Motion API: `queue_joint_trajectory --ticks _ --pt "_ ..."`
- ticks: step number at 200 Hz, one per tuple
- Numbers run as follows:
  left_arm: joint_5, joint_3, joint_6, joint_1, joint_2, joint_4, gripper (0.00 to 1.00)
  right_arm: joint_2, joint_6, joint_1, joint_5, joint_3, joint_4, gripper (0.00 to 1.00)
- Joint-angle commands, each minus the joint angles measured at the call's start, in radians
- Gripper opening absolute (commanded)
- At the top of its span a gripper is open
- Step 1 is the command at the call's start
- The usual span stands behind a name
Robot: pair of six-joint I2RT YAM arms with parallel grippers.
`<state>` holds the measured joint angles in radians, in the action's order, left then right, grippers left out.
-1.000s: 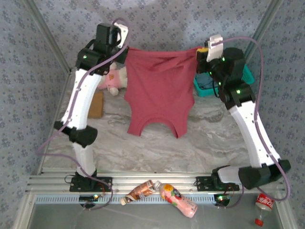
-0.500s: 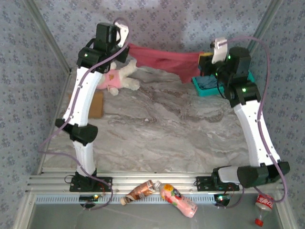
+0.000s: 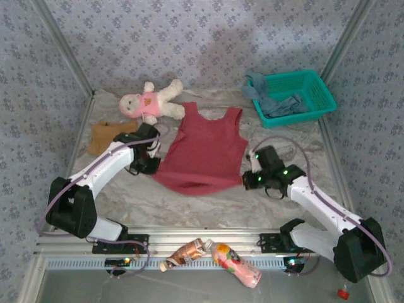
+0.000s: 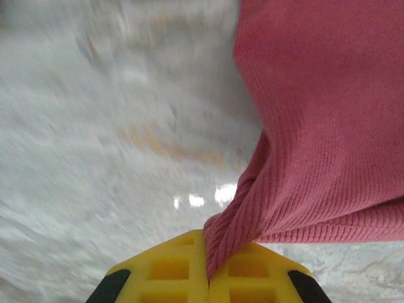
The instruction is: Fold and stack the tank tops
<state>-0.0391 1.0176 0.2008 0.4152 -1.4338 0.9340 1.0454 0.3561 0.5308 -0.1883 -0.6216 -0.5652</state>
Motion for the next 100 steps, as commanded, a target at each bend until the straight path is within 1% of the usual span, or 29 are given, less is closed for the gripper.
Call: queue_joint_trajectory --ticks 1,14,22,41,58,78,100 --pt "0.03 -0.041 0.14 0.01 -0.008 -0.017 0.04 0.001 0.208 0.111 0.085 0.059 0.048 0.07" --pt "0.027 -0.063 0.19 0.013 -0.015 0.006 0.05 0.005 0.262 0.175 0.111 0.088 0.049 0.08" --pt "-0.001 -0.068 0.223 0.017 -0.016 0.033 0.05 0.004 0.303 0.202 0.123 0.103 0.04 0.08" --pt "-0.012 -0.061 0.253 0.043 -0.009 0.066 0.06 -0.015 0.355 0.263 0.158 0.108 -0.007 0.09" --pt "-0.01 -0.052 0.289 0.072 -0.016 0.103 0.07 -0.044 0.389 0.285 0.164 0.11 -0.054 0.1" --pt "-0.004 -0.082 0.328 0.074 -0.034 0.133 0.07 -0.045 0.421 0.313 0.157 0.128 -0.086 0.12" --pt "-0.01 -0.093 0.35 0.078 -0.029 0.153 0.11 -0.05 0.455 0.336 0.173 0.146 -0.109 0.12"
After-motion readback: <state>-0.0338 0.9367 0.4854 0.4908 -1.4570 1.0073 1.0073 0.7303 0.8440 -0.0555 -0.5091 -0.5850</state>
